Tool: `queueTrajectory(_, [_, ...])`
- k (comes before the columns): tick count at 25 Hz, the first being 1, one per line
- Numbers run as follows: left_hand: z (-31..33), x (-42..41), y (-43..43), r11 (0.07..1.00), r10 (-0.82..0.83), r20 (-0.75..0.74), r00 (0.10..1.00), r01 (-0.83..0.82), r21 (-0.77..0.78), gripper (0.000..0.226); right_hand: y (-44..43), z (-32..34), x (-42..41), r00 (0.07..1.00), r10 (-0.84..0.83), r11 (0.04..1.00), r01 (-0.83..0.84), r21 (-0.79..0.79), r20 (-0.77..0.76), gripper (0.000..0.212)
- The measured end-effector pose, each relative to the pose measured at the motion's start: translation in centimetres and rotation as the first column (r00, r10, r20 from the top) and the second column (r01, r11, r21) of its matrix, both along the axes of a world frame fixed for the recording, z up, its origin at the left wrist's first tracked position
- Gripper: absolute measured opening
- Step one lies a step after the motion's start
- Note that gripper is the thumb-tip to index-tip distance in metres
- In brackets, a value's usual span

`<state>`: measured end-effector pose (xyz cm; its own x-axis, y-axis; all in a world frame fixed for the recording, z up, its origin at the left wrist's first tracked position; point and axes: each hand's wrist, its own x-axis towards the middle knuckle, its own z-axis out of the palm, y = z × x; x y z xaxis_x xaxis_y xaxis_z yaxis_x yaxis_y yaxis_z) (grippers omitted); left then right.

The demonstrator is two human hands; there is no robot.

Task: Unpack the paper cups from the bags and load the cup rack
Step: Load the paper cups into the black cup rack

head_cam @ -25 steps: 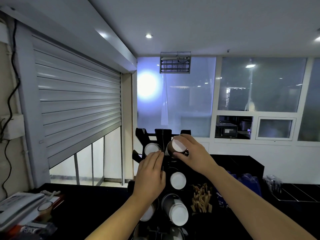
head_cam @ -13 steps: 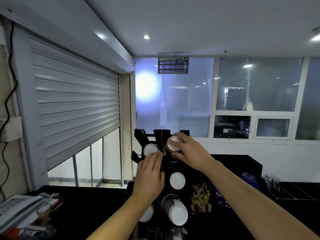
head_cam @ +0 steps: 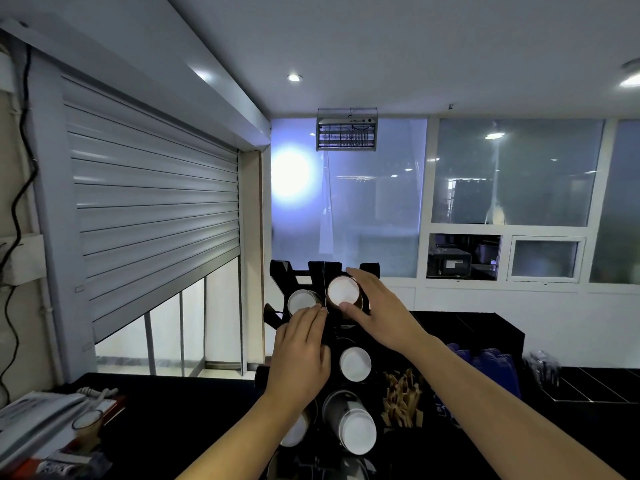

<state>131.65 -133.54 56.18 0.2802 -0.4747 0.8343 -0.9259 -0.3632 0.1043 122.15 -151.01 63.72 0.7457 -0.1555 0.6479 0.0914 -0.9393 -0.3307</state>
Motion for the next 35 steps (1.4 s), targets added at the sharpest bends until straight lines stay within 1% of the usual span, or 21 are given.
queueTrajectory(5, [0.3,0.0,0.1,1.000,0.007,-0.011,1.000,-0.007,0.023,0.060,0.2,-0.5,-0.3,0.998,-0.045,0.998,0.047,0.051,-0.042,0.068])
queueTrajectory(8, [1.0,-0.1,0.3,0.998,0.011,-0.037,0.999,-0.009,0.068,0.060,0.7,0.1,-0.4,0.992,-0.093,0.995,0.096,0.022,-0.082,0.077])
queueTrajectory(9, [1.3,-0.2,0.5,0.996,0.022,-0.038,0.999,-0.019,0.090,0.061,0.9,0.5,-0.3,0.992,-0.088,0.996,0.090,0.024,-0.096,0.076])
queueTrajectory(13, [2.1,-0.7,1.1,0.981,0.041,-0.031,0.999,-0.034,0.189,0.062,1.2,1.8,0.0,0.988,-0.031,0.996,0.043,0.079,-0.149,0.067])
queueTrajectory(17, [2.3,-0.8,1.3,0.975,0.038,-0.021,0.999,-0.032,0.221,0.063,1.0,2.8,-0.7,0.992,-0.059,0.992,0.071,0.105,-0.111,0.049])
queueTrajectory(19, [2.3,-0.9,1.3,0.975,0.034,-0.018,0.999,-0.029,0.220,0.063,1.0,3.0,-0.8,0.990,-0.078,0.994,0.086,0.066,-0.113,0.048])
queueTrajectory(21, [2.3,-0.8,1.3,0.978,0.028,-0.019,0.999,-0.023,0.209,0.064,1.0,2.8,-0.7,0.984,-0.102,0.995,0.102,-0.010,-0.148,0.054])
queueTrajectory(22, [2.3,-0.8,1.3,0.979,0.025,-0.021,0.999,-0.020,0.205,0.064,0.9,2.6,-0.7,0.981,-0.119,0.992,0.111,-0.055,-0.155,0.054])
queueTrajectory(25, [2.1,-0.9,1.1,0.979,0.030,-0.027,0.999,-0.024,0.201,0.064,0.8,2.7,-1.0,0.987,-0.130,0.973,0.108,-0.204,-0.093,0.031])
queueTrajectory(28, [2.1,-0.6,0.8,0.979,0.039,-0.033,0.999,-0.032,0.203,0.064,0.8,2.6,-1.1,0.985,-0.127,0.952,0.089,-0.293,-0.115,0.037])
queueTrajectory(30, [2.0,-0.5,0.8,0.977,0.044,-0.032,0.999,-0.037,0.208,0.063,0.4,2.2,-1.1,0.983,-0.137,0.930,0.087,-0.357,-0.118,0.032])
queueTrajectory(33, [2.0,-0.5,0.9,0.978,0.033,-0.037,0.999,-0.024,0.206,0.062,0.2,1.7,-1.1,0.976,-0.183,0.915,0.127,-0.382,-0.116,0.028])
queueTrajectory(35, [2.0,-0.6,0.9,0.981,0.024,-0.038,0.999,-0.016,0.195,0.061,0.3,1.5,-1.3,0.976,-0.187,0.933,0.140,-0.332,-0.115,0.036])
